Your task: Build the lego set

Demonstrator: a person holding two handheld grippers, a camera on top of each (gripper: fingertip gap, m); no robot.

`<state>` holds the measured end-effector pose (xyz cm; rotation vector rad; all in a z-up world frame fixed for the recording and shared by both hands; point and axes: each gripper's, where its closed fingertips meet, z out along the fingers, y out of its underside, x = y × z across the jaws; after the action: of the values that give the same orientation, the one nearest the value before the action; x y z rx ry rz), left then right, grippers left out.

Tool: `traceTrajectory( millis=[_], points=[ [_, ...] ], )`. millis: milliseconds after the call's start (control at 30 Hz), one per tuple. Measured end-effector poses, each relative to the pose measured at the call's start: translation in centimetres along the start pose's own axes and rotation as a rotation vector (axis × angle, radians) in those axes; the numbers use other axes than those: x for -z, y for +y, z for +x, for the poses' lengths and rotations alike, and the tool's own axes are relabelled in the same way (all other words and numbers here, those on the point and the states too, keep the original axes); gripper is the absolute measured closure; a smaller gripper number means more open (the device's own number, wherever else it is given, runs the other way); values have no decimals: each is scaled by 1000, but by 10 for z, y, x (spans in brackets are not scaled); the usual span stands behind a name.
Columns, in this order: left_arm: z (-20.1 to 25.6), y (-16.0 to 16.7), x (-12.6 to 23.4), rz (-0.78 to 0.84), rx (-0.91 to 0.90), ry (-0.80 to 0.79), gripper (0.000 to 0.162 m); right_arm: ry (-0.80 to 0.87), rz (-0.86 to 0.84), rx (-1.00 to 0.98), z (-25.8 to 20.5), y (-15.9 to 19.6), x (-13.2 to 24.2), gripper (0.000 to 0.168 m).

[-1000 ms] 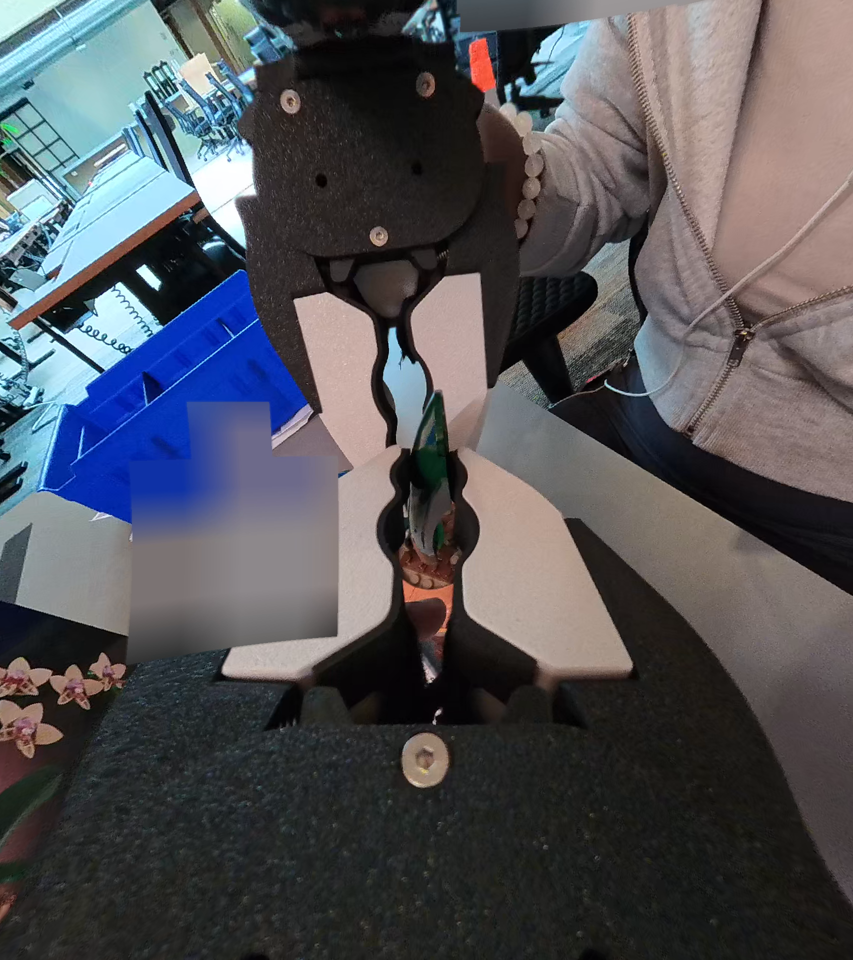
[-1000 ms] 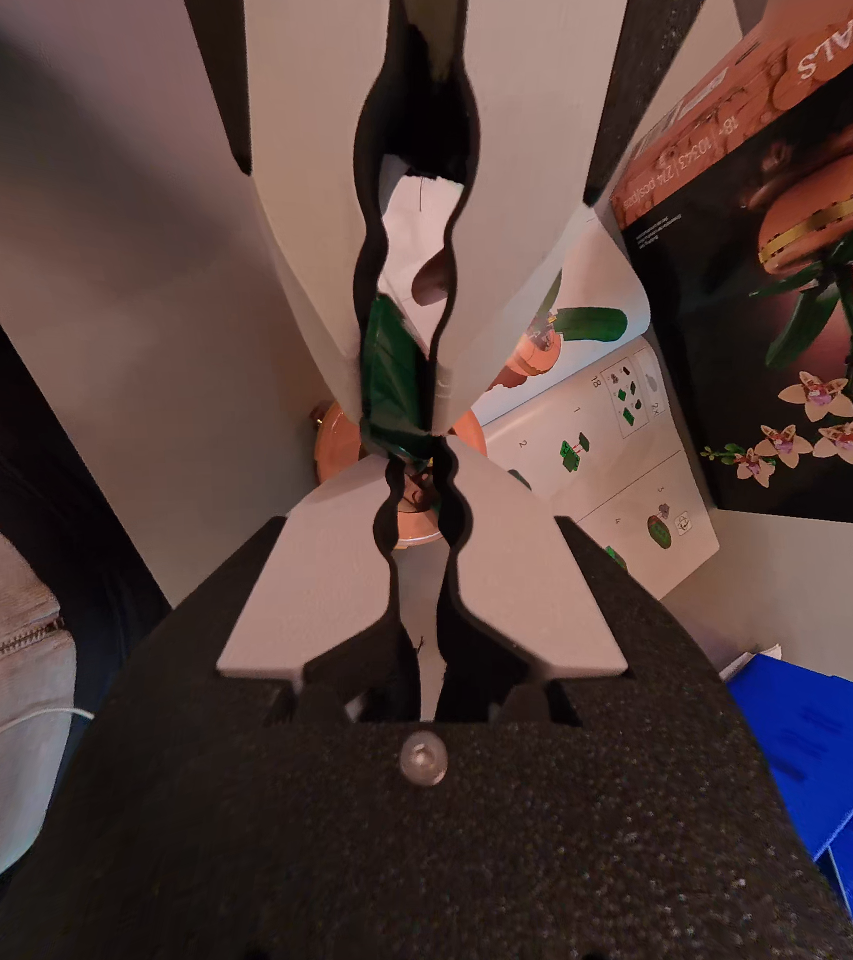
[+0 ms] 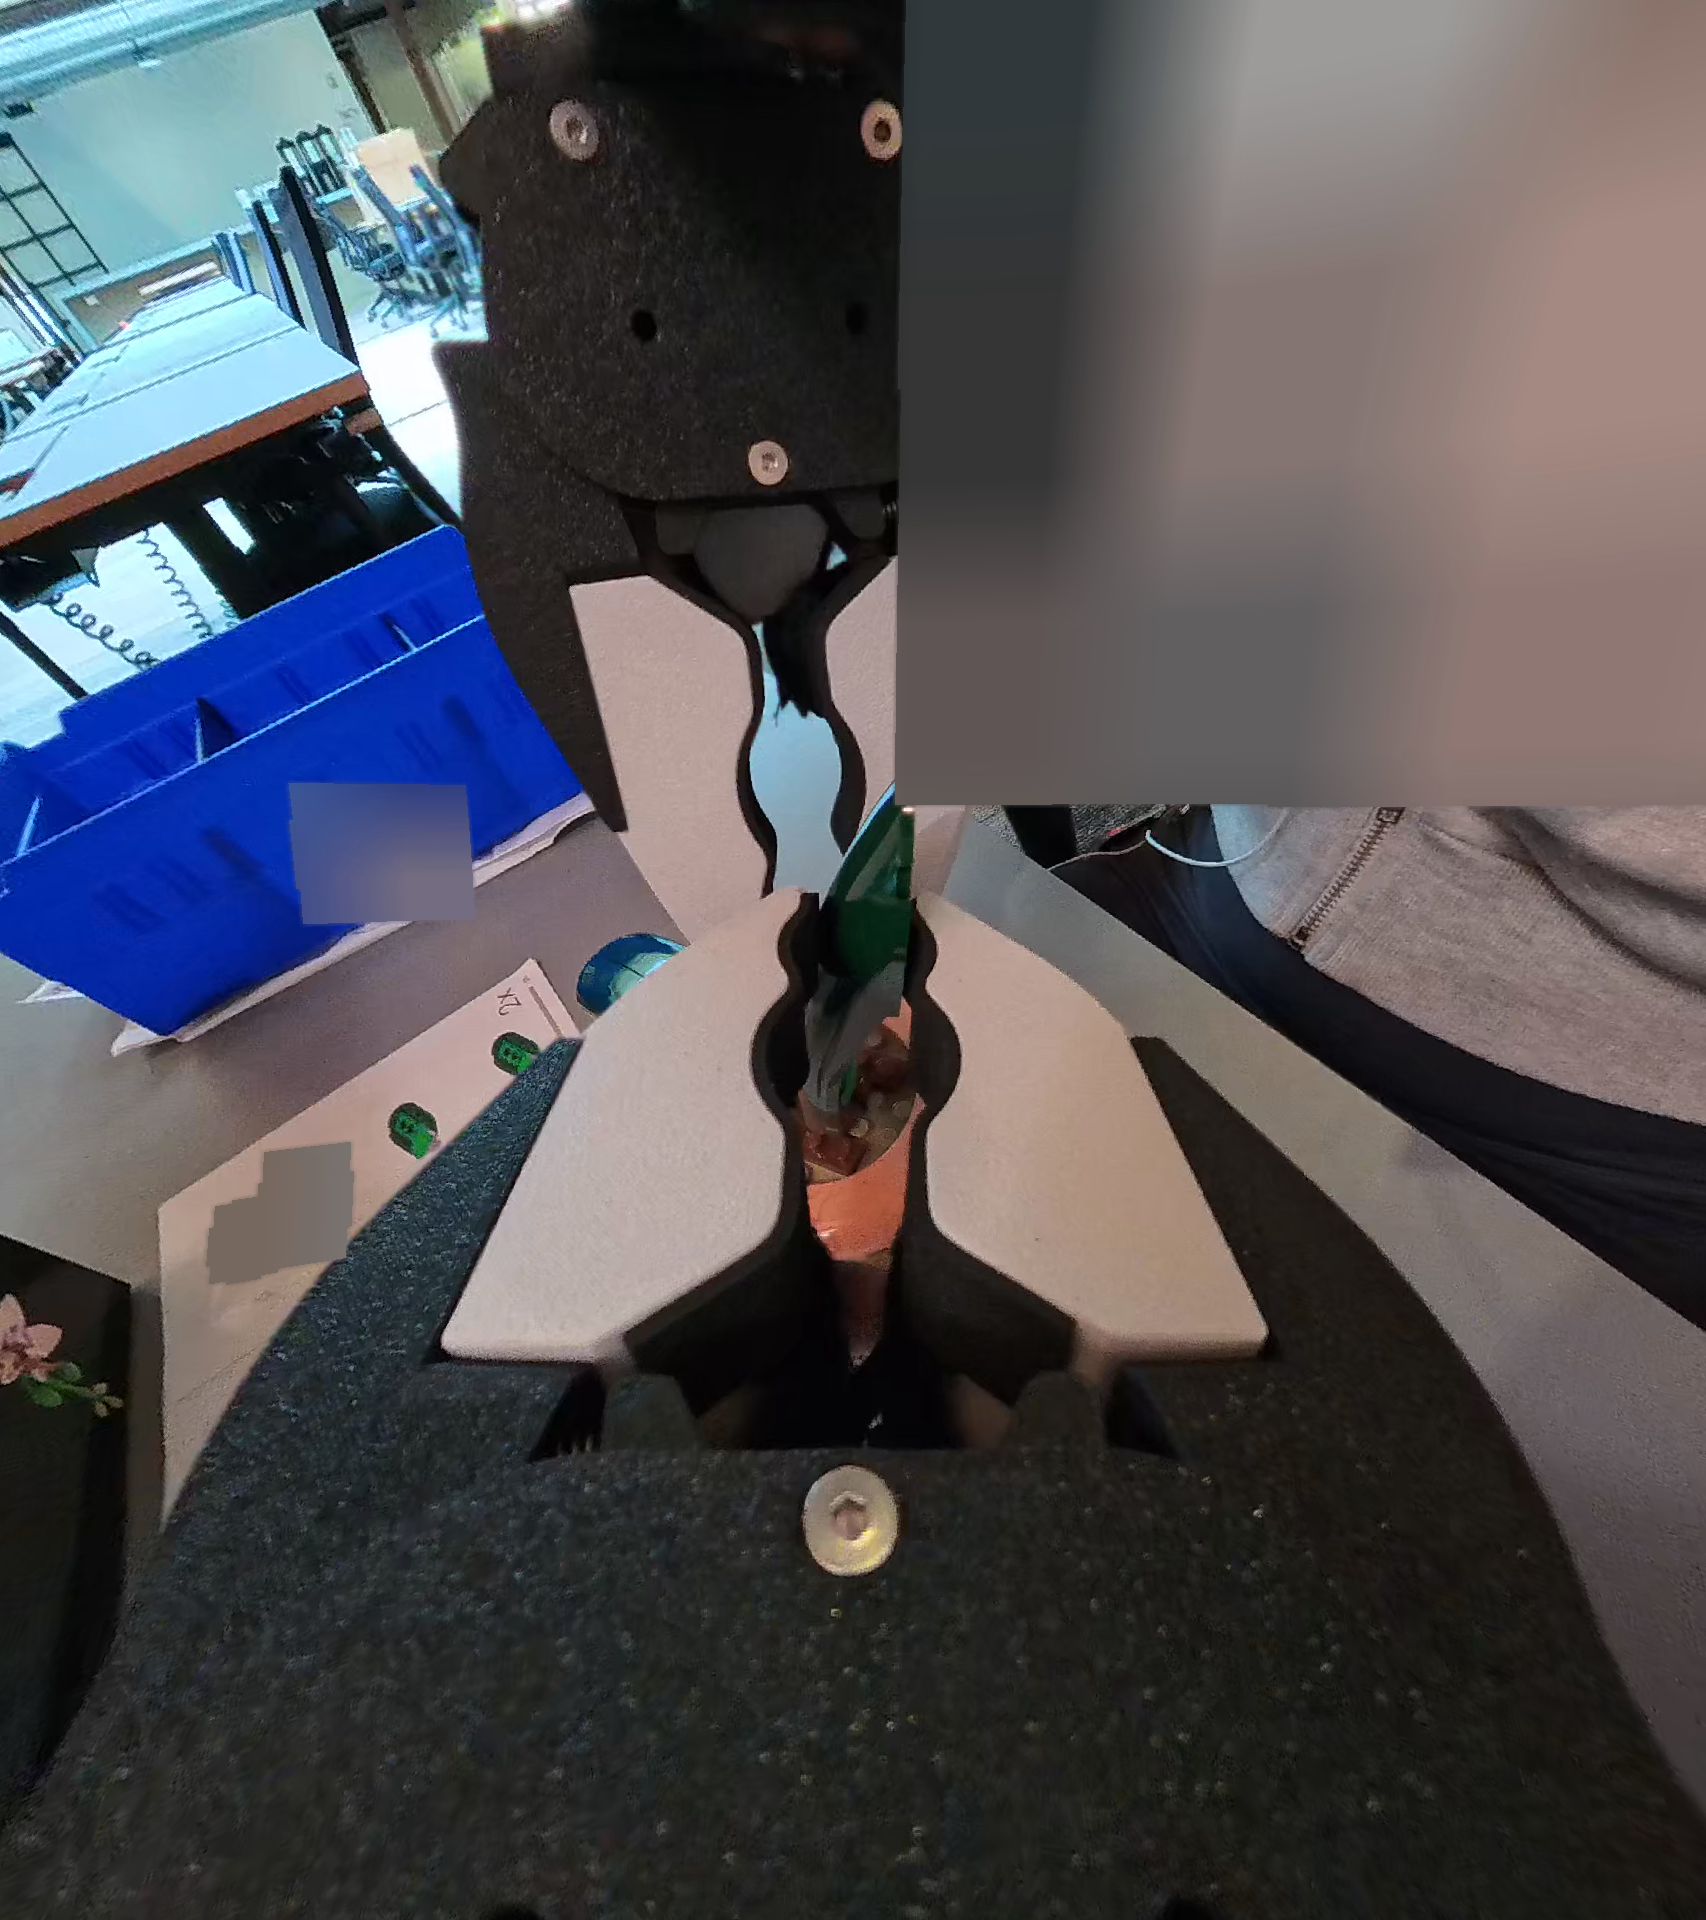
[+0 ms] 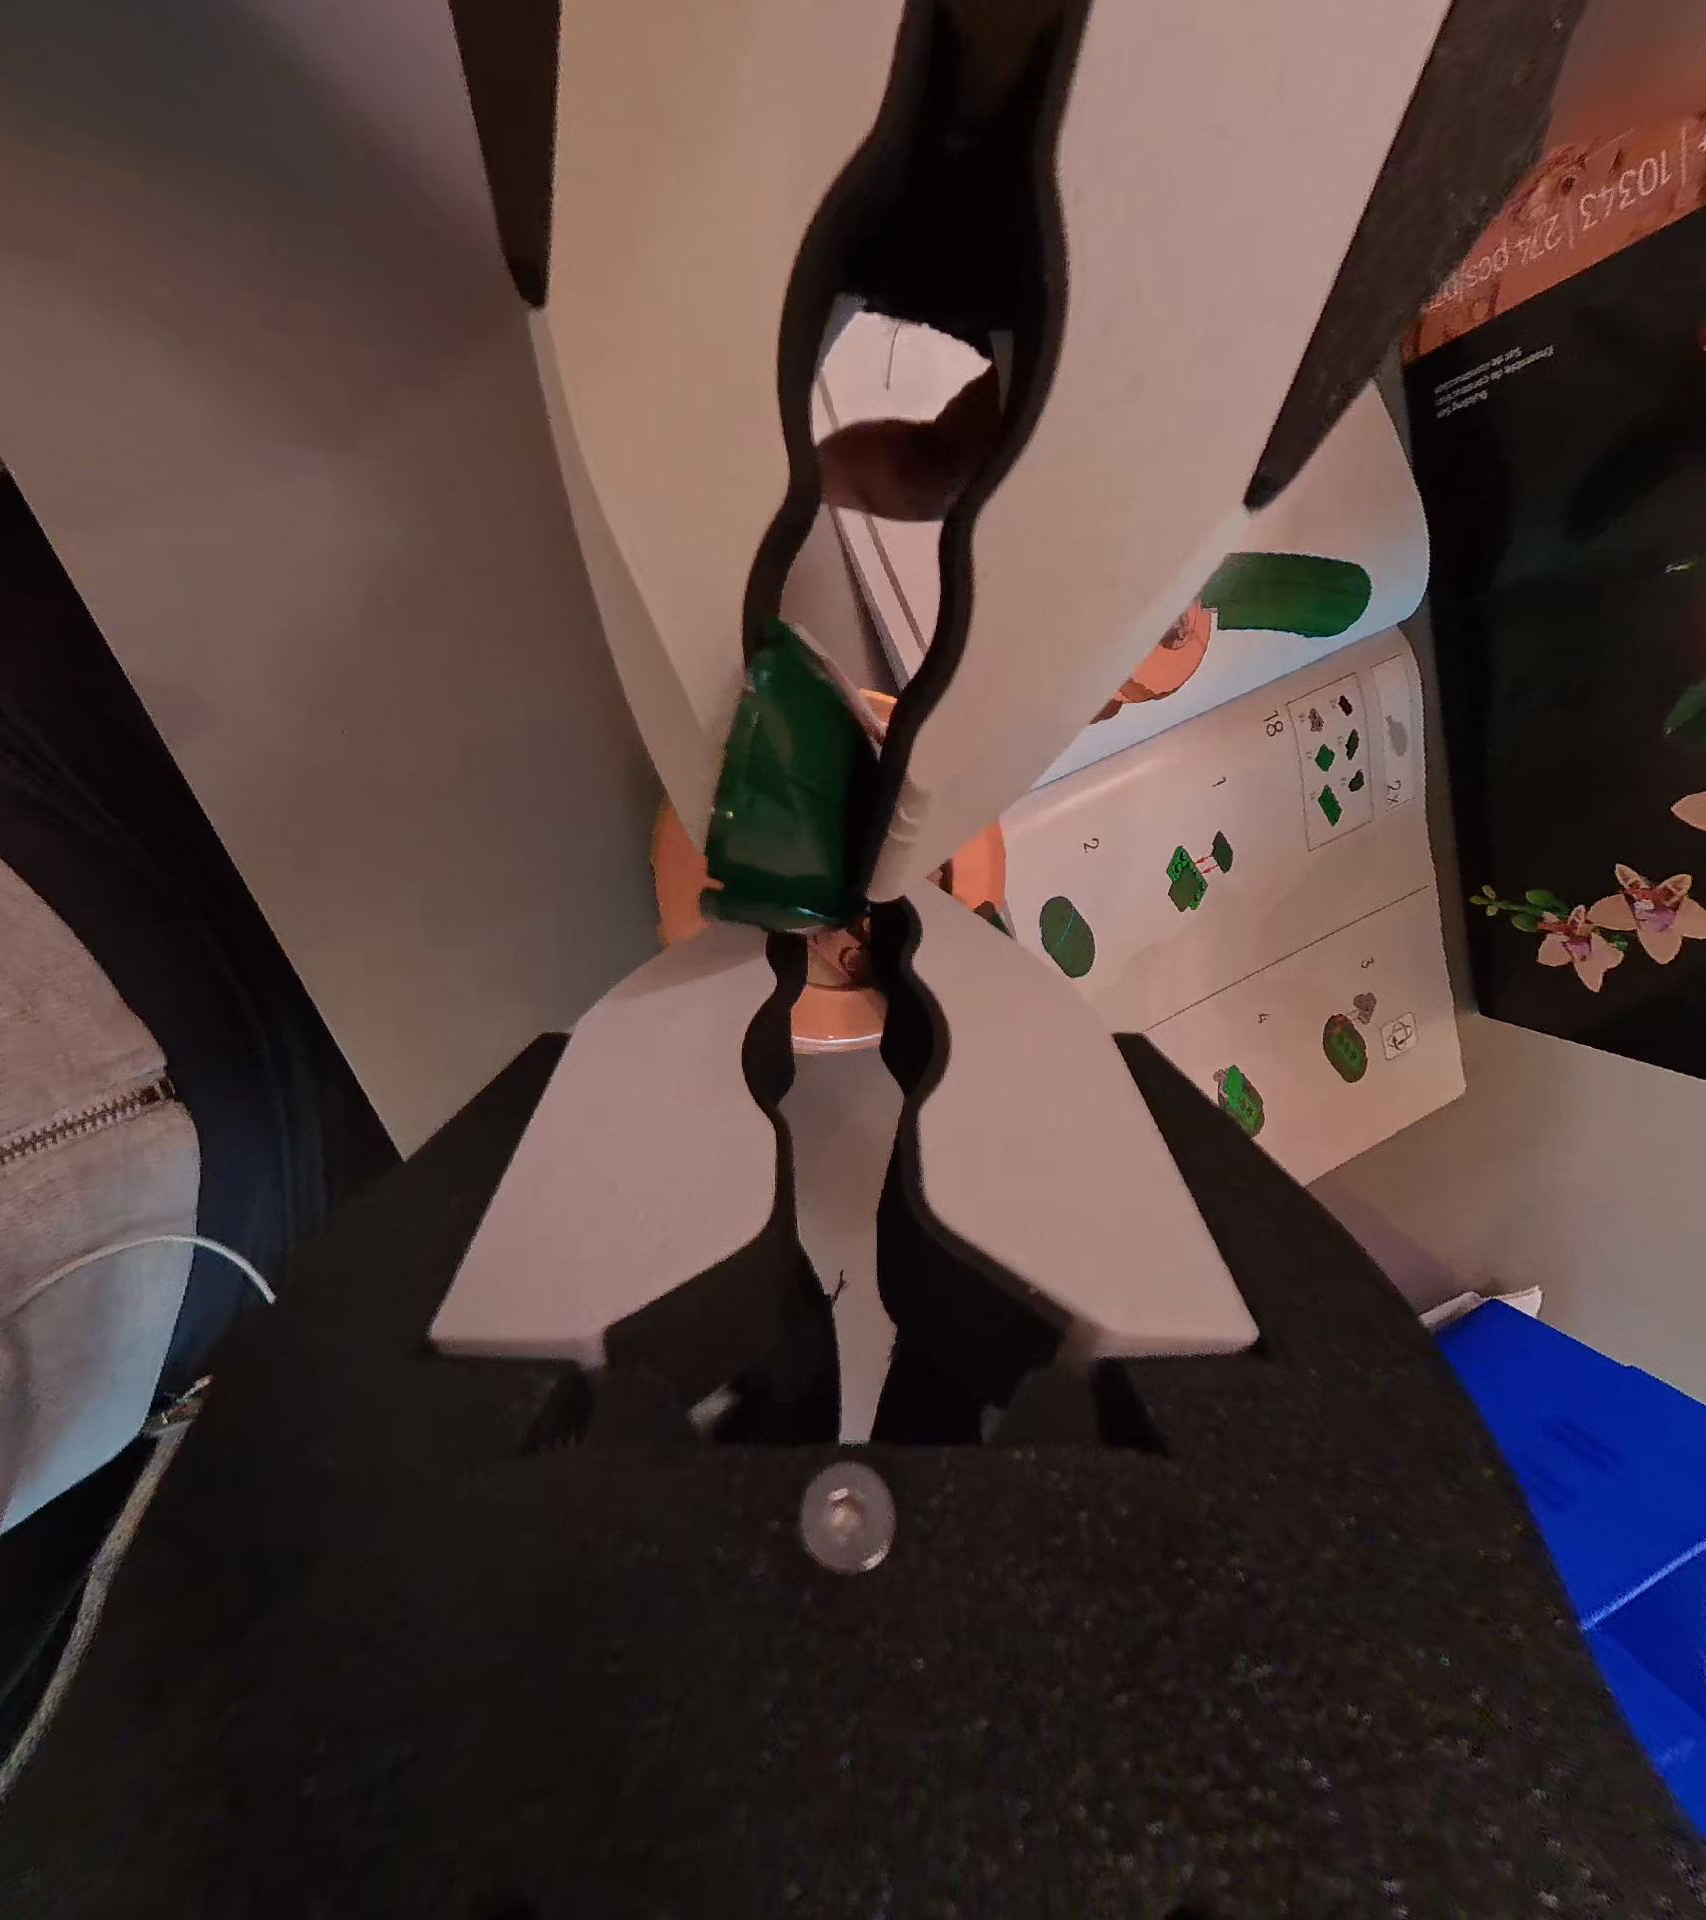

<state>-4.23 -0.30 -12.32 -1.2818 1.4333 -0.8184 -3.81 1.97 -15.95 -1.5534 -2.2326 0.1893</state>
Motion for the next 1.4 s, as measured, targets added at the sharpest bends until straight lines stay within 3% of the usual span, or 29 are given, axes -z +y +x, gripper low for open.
traceTrajectory(
  millis=[433, 600, 700, 800, 967, 1167, 1233, 1400],
  points=[
    [1, -2, -2, 22, 101, 29, 147, -20, -40, 14, 0, 3, 0, 156],
    [2, 0, 0, -34, 32, 16, 147, -36, -17, 0, -2, 0, 0, 153],
    [9, 15, 1, -171, -30, 33, 125, -45, 32, -32, -3, -3, 3, 139],
    [11, -4, 8, -63, -15, 22, 122, -8, 108, -34, 2, -2, 13, 127],
    [1, -16, 34, -47, -74, -174, 115, 46, 273, -40, 4, 15, 28, 122],
    [1, -27, 21, -168, -348, -535, 120, 89, 590, 24, -6, 19, 29, 135],
    [3, -26, 12, -233, -450, -638, 121, 115, 614, 52, -8, 20, 19, 138],
    [3, -15, -1, -336, -439, -686, 137, 101, 582, 86, -14, 24, -5, 148]
  ],
)
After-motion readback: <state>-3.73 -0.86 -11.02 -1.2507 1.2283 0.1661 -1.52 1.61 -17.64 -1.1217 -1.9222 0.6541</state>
